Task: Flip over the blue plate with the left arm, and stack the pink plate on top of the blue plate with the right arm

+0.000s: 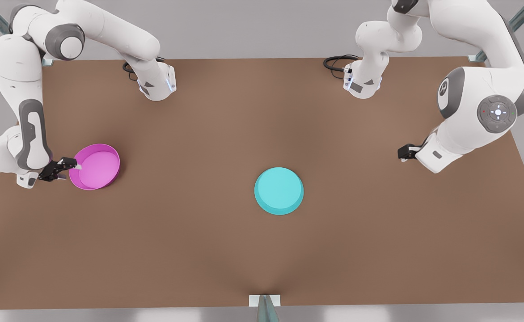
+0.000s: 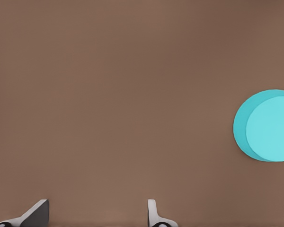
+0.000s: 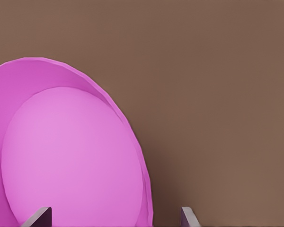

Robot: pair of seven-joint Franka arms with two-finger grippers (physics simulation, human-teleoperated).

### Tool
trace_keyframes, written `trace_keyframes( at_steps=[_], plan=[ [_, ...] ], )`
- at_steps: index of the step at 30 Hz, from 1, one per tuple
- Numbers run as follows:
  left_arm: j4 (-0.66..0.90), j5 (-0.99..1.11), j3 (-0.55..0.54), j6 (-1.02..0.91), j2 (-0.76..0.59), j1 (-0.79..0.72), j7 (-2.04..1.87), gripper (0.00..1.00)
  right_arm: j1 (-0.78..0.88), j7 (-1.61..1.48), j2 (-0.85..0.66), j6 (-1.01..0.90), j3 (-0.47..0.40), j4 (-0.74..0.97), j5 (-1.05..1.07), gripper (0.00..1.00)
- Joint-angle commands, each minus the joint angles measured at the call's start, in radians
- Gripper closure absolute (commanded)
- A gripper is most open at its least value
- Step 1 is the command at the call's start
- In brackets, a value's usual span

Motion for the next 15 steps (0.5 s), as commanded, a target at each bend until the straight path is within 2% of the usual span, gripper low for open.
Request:
trace_keyframes(
  at_steps=[1,11,12,13,15],
  plan=[
    [0.000,0.002,0.000,0.000,0.000,0.000,0.001,0.00,-0.002,-0.002,0.002,0.000,0.000,0.000,0.000,0.00],
    [0.000,0.003,0.000,0.008,0.005,0.000,0.001,0.00,-0.052,-0.061,0.065,-0.073,0.000,0.044,0.058,0.00],
    [0.000,0.003,0.000,0.008,0.005,0.000,0.001,0.00,-0.052,-0.071,0.065,-0.073,0.000,0.044,0.060,0.02],
    [0.000,0.003,0.000,0.009,0.005,0.000,0.001,0.00,-0.052,-0.071,0.065,-0.075,0.000,0.044,0.064,0.13],
    [0.000,0.028,-0.002,0.009,0.008,0.000,0.001,0.00,-0.052,-0.107,0.065,-0.087,0.000,0.043,0.113,0.20]
  ],
)
